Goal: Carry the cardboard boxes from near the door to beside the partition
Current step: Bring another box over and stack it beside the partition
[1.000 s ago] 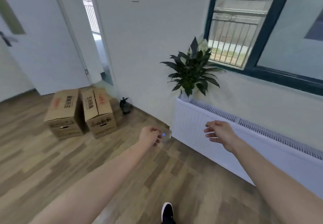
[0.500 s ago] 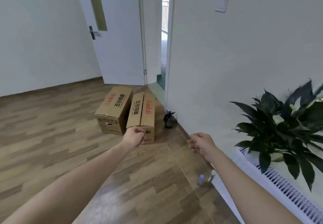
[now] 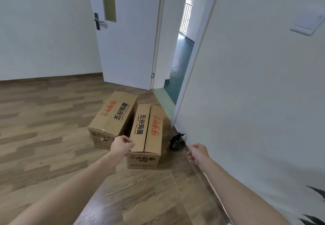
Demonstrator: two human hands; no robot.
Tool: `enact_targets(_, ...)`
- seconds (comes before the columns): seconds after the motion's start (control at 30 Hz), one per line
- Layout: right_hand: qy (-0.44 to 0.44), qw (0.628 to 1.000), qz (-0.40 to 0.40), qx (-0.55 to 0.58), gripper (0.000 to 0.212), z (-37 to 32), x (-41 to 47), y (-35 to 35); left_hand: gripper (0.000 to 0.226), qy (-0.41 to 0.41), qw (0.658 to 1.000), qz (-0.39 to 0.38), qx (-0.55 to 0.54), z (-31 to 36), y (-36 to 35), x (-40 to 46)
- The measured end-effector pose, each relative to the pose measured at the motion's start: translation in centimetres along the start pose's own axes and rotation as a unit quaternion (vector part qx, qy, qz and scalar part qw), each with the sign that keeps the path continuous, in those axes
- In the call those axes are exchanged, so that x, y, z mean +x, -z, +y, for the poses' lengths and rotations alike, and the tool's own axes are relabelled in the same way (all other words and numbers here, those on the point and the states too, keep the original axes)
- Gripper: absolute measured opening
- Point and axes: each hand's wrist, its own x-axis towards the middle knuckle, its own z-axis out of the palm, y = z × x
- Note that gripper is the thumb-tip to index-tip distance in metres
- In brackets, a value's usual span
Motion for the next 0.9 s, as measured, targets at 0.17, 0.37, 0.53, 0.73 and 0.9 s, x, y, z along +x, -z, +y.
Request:
enact_targets(0.17, -0.002, 1.000, -0.004, -0.007, 0.018, -6.6, 7.7, -4.3, 0.022, 0.057, 0.998, 0.016, -0.001, 4.0, 0.6, 10.4)
enact_targets(0.37, -0.029, 0.999, -0.019, -0.016, 0.027, -10.9, 19.5, -8.6, 0.032, 0.094, 0.995, 0.006, 0.030, 7.8, -1.7, 21.7)
enact_targets(0.53, -0.087, 0.995, -0.048, -0.022, 0.060, -14.1, 30.5, -12.8, 0.041, 0.113, 0.992, 0.023, 0.055, 10.1, -3.5, 31.2)
enact_targets(0.73, -0.117, 0.987, -0.098, -0.057, 0.068, -17.8, 41.2, -18.3, 0.044, 0.147, 0.986, 0.029, 0.071, 11.9, -6.9, 42.9)
enact_targets(0.9, -0.151, 0.980, -0.114, -0.058, 0.075, -16.4, 50.6, -23.4, 0.061, 0.181, 0.979, 0.004, 0.097, 8.8, -11.2, 53.1)
